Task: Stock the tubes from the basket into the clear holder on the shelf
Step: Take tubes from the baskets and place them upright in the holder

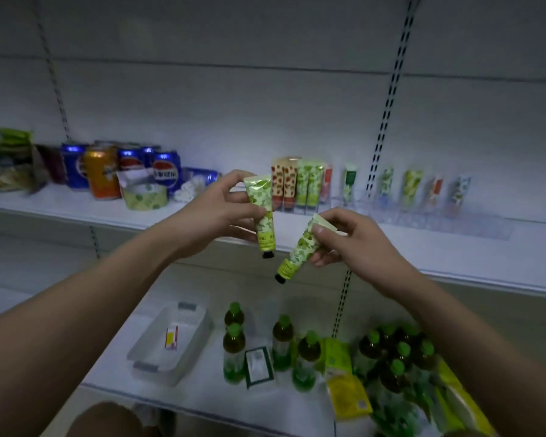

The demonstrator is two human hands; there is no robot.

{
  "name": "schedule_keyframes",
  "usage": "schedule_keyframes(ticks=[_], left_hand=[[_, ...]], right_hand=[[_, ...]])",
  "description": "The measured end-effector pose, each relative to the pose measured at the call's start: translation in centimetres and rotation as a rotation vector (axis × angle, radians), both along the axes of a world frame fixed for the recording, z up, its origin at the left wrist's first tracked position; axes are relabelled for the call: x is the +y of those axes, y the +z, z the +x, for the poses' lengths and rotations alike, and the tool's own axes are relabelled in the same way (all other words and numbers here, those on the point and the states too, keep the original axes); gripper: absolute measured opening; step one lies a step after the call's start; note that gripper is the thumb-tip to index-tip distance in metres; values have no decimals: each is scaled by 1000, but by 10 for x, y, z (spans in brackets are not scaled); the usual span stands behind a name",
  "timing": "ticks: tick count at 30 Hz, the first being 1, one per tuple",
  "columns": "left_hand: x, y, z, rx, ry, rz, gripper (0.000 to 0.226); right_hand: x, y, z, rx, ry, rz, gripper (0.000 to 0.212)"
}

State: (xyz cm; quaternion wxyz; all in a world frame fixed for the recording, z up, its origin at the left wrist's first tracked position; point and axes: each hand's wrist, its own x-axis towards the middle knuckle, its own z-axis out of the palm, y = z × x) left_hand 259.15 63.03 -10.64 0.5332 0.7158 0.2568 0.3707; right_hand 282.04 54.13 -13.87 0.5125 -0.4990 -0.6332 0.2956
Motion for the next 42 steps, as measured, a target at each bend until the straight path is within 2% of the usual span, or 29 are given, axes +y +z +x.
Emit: schedule_keyframes(ticks=[3, 7, 11, 15, 18, 23, 28, 34, 42], left_hand=[[11, 23, 10, 17, 71, 27, 35], [29, 39, 26, 23, 139, 42, 23], [48, 44, 46, -11, 226, 48, 18], [70, 49, 68, -68, 293, 33, 16], [86, 49, 86, -80, 371, 83, 9], [110, 38, 113, -88, 538, 219, 15], [128, 22, 136, -44, 631, 357, 19], [140, 8, 153, 19, 729, 485, 12], [152, -9, 165, 120, 757, 510, 15]], right_hand=[[10, 28, 12, -65, -62, 37, 7], [29, 58, 27, -255, -140, 56, 10], [54, 76, 41, -447, -235, 50, 13], [77, 88, 55, -545, -314, 71, 11], [92, 91, 64, -567, -348, 78, 8], [114, 89, 80, -617, -388, 66, 7], [129, 83, 91, -636, -395, 70, 6], [138, 76, 95, -620, -389, 83, 6], [143, 69, 95, -636, -383, 94, 7]])
